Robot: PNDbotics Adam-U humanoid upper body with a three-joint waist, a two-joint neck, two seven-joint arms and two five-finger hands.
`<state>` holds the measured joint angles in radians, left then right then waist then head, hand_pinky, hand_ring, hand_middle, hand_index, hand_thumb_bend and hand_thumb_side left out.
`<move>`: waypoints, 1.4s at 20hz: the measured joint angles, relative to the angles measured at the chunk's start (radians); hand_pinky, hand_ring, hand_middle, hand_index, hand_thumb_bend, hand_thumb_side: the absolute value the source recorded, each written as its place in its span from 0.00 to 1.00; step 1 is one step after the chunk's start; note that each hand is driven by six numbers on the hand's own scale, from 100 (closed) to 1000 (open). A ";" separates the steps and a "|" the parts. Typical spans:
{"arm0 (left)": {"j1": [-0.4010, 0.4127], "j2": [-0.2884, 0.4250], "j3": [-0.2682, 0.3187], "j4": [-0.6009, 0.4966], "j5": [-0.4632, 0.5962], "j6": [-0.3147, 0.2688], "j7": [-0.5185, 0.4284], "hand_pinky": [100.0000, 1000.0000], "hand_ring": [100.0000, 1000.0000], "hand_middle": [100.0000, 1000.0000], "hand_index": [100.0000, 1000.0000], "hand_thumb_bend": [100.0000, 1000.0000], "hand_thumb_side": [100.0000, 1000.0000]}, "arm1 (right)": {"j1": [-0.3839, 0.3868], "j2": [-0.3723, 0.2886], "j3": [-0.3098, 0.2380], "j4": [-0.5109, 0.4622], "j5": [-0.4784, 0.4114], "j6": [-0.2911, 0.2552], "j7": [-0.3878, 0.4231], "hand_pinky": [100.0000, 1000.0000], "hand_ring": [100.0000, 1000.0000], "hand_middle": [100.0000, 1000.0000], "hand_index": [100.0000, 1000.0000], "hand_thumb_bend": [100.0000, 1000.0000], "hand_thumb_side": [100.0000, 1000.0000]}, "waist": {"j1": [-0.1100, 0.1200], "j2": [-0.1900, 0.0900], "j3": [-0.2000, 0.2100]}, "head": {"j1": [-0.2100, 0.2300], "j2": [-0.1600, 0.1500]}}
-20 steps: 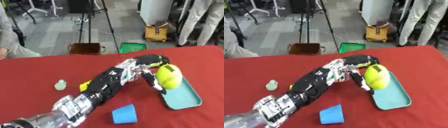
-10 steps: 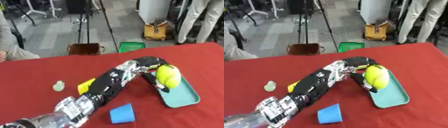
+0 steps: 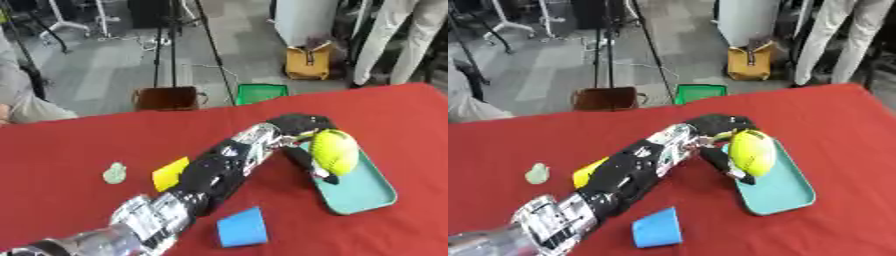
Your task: Pick up objects on the table and place them in the box.
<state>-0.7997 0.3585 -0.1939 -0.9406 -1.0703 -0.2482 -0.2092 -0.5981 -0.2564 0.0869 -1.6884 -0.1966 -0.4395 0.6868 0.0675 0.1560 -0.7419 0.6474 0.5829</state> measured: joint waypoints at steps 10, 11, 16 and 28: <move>0.006 -0.007 0.016 -0.018 -0.020 0.010 0.091 0.87 0.91 0.96 0.98 1.00 0.77 | 0.001 0.000 0.000 0.000 0.000 0.000 0.000 0.56 0.58 0.60 0.72 0.04 0.41 | -0.001 0.000 0.012 | -0.001 -0.004; 0.010 -0.007 0.020 -0.024 -0.005 0.015 0.118 0.84 0.89 0.95 0.97 1.00 0.74 | 0.001 0.000 -0.001 0.000 0.000 0.000 0.000 0.56 0.58 0.60 0.72 0.04 0.41 | -0.002 0.000 0.014 | -0.001 -0.004; 0.077 0.012 0.063 -0.165 0.228 0.061 0.245 0.72 0.83 0.92 0.95 1.00 0.67 | 0.014 0.000 -0.005 0.000 0.000 -0.001 -0.001 0.56 0.58 0.60 0.72 0.04 0.41 | -0.009 0.000 0.055 | -0.011 -0.004; 0.515 0.196 0.321 -0.939 0.972 0.164 0.277 0.54 0.72 0.83 0.91 0.63 0.58 | 0.077 -0.085 -0.051 0.020 0.035 -0.024 -0.024 0.55 0.58 0.60 0.72 0.05 0.40 | 0.010 -0.032 0.259 | -0.142 0.024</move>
<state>-0.2847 0.5543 0.1269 -1.8800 -0.0985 -0.0843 0.0680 -0.5207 -0.3417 0.0360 -1.6689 -0.1617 -0.4633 0.6623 0.0770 0.1239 -0.4826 0.5051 0.6069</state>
